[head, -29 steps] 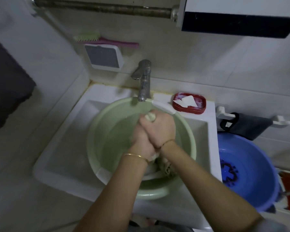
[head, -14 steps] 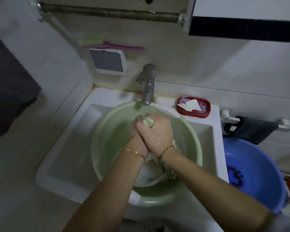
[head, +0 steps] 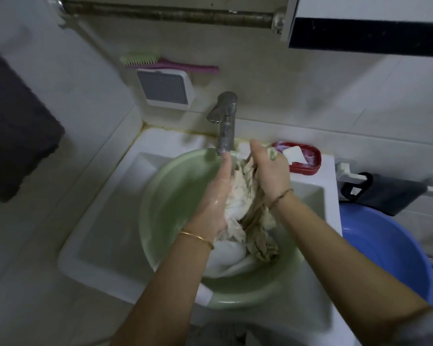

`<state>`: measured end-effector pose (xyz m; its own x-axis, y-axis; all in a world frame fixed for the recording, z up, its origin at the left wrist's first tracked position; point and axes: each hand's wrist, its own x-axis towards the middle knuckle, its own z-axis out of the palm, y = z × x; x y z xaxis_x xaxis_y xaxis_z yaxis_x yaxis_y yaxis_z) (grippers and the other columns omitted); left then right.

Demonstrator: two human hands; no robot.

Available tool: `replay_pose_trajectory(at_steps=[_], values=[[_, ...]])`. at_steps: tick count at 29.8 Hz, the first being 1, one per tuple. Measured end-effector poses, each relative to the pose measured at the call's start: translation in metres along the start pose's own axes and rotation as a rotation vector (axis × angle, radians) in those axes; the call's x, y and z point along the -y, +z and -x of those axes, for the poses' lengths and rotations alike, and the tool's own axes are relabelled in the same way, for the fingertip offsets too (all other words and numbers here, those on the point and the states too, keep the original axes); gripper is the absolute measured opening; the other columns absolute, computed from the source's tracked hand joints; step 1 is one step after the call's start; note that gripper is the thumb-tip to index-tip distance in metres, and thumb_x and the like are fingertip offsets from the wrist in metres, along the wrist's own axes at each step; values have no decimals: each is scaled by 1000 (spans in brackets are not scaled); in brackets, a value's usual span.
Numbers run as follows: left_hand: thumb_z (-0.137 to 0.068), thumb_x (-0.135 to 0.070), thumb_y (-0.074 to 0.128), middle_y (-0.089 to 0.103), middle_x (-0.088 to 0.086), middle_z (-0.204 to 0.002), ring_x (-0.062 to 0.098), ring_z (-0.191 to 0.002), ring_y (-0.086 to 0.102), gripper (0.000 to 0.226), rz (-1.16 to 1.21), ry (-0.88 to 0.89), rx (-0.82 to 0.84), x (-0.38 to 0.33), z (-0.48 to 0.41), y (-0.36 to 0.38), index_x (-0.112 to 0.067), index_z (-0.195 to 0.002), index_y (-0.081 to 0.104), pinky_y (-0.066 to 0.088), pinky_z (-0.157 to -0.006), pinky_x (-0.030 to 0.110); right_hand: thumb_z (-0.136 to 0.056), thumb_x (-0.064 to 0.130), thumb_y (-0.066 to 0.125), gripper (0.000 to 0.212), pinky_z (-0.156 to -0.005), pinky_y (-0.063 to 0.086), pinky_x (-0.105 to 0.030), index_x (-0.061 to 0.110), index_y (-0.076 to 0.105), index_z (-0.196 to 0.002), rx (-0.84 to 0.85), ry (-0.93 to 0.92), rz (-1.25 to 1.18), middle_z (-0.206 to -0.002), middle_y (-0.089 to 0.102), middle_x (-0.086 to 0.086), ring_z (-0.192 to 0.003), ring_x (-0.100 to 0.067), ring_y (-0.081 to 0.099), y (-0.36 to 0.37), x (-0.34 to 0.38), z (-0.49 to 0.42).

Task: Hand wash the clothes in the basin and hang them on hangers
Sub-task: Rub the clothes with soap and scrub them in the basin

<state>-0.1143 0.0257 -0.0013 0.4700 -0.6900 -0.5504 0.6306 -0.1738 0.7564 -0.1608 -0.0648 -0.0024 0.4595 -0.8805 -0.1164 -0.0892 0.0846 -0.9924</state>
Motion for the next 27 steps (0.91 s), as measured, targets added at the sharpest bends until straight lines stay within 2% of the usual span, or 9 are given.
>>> replay_pose_trajectory(at_steps=[1,3,5,7,11,15,20,24,27], values=[[-78,-69,58,61,18,-126,32,-117,58,75,-28,31,81,-2,-4,-9,-12,-127,59,36,-107,51,-90,41,59,38,-76,49,-33,17,63,-60,65,24,-41,-69,66,-1,-72,-18,62,-5,-4,-3],[-77,-50,73,59,17,-128,32,-120,56,65,-82,97,163,-6,-5,-22,-14,-129,58,35,-109,51,-91,43,56,36,-81,52,-36,20,70,-67,203,43,-142,-76,71,-2,-82,-21,67,-12,-5,-3],[-80,-30,74,65,17,-118,32,-111,62,46,-140,172,128,-11,0,-21,-10,-120,64,42,-103,52,-95,34,53,29,-76,52,-33,13,68,-82,278,46,-281,-80,70,-5,-81,-18,67,-18,-2,-1],[-83,-25,69,69,17,-108,33,-102,66,35,-150,246,10,-16,1,-19,-5,-112,66,47,-96,55,-93,23,55,17,-72,52,-27,8,64,-91,334,28,-354,-82,70,-2,-79,-13,67,-27,-1,-1],[-81,-26,68,71,15,-102,30,-96,69,36,-133,421,-154,-34,5,-17,-2,-108,65,53,-90,48,-73,20,77,30,-77,52,-26,15,65,-100,522,27,-163,-97,69,-1,-91,-14,65,-44,-15,-7],[-87,-11,64,69,3,-89,19,-88,67,4,-128,567,-300,-48,12,-13,-13,-90,64,54,-88,38,-79,5,70,28,-80,54,-27,18,64,-104,685,-59,127,-96,66,-4,-87,-14,62,-52,-20,-9],[-87,-18,65,70,8,-102,23,-96,67,17,-118,635,-331,-69,20,-17,-10,-102,64,54,-90,43,-67,39,82,45,-92,52,-41,20,67,-104,866,-6,372,-108,70,-3,-101,-21,67,-57,-26,-14],[-88,-18,63,69,1,-93,15,-90,67,7,-191,693,-351,-80,29,-12,-14,-95,64,55,-84,33,-74,35,78,38,-93,51,-42,17,66,-105,841,-107,540,-107,69,1,-100,-17,65,-54,-21,-14],[-90,-18,61,66,-5,-87,10,-84,65,5,-261,718,-393,-85,36,-11,-21,-85,60,54,-78,26,-68,43,79,55,-89,53,-43,8,63,-107,908,-142,460,-108,70,-3,-101,-22,66,-61,-24,-19]])
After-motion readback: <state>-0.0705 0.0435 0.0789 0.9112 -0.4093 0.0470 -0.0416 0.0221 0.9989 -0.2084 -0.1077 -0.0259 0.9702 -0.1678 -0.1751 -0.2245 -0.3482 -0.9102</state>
